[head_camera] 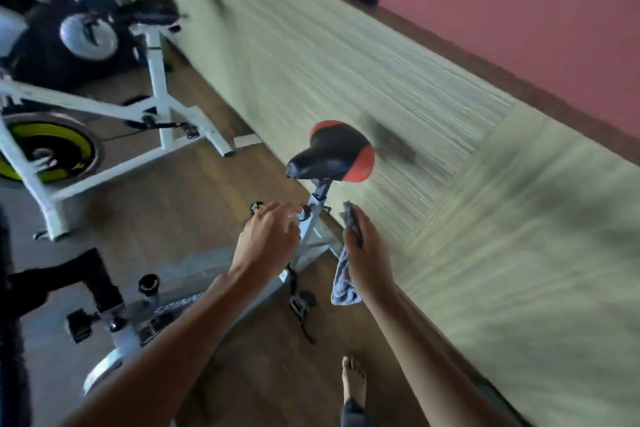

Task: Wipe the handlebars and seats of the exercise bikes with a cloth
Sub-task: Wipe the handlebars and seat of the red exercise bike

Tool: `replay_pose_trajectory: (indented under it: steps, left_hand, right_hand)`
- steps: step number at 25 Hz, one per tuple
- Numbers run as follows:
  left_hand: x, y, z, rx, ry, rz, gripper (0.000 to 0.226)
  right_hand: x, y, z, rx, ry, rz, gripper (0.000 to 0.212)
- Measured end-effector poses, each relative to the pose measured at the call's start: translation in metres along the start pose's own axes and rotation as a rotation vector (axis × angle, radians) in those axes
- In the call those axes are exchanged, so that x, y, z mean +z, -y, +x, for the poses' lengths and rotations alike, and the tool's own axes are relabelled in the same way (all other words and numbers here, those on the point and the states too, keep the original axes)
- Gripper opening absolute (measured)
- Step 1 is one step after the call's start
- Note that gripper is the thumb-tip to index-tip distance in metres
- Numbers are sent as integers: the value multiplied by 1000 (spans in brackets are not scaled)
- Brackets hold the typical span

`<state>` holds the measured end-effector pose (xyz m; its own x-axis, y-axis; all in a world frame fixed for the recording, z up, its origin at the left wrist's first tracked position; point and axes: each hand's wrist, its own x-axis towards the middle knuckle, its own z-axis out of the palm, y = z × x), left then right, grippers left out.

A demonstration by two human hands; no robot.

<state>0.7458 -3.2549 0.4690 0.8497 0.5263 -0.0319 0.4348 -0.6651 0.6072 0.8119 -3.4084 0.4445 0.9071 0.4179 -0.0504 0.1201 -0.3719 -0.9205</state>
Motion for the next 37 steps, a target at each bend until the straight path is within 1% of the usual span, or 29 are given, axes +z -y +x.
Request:
replay_pose_trajectory:
  steps: [2, 4, 6, 7, 10, 13, 16, 19, 21, 23, 25, 27, 29, 31, 35, 37]
  left_hand:
    - [26, 13, 39, -72, -49, -58, 27]
    - [52, 24, 74, -105, -122, -112, 31]
    - [82, 38, 108, -117, -204, -168, 42]
    - [95, 46, 122, -109, -239, -200, 45]
    - [127, 74, 160, -33, -336, -313, 41]
    - [144, 97, 190, -2, -365, -491, 36]
    - [158, 110, 202, 51, -361, -675, 38]
    - [160, 114, 204, 102, -324, -741, 37]
    - [159, 116, 205, 113, -298, -758, 37]
    - [157, 118, 205, 111, -291, -764, 37]
    - [158, 119, 204, 119, -290, -765, 37]
    - [159, 118, 204, 120, -306, -736, 38]
    - [163, 116, 203, 112, -327, -710, 39]
    - [165, 117, 203, 112, -339, -707, 40]
    - [166, 123, 205, 120, -342, -672, 42]
    - [169, 121, 203, 99, -385, -639, 42]
  right_hand:
    - [15, -23, 44, -46, 43, -17, 35]
    - [32, -49, 80, -89, 38, 6, 35]
    - [57, -79, 114, -183, -11, 3, 41]
    - [70, -93, 129, -261, -37, -11, 42]
    - [107, -124, 169, -471, -100, -28, 44]
    - [137, -139, 204, -572, -249, 13, 43]
    - [158, -148, 227, -577, -327, 46, 43]
    - [179, -142, 232, -557, -395, 73, 47]
    - [189, -139, 229, -578, -423, 80, 44]
    - [192, -144, 226, -653, -403, 37, 43]
    - [184, -154, 229, -673, -362, -14, 43]
    - [177, -159, 235, -607, -350, -1, 43]
    - [180, -153, 233, -533, -390, 63, 44]
    - [190, -145, 227, -554, -421, 82, 44]
    - [185, -153, 225, -623, -342, -119, 42]
    - [172, -162, 231, -625, -319, -163, 46]
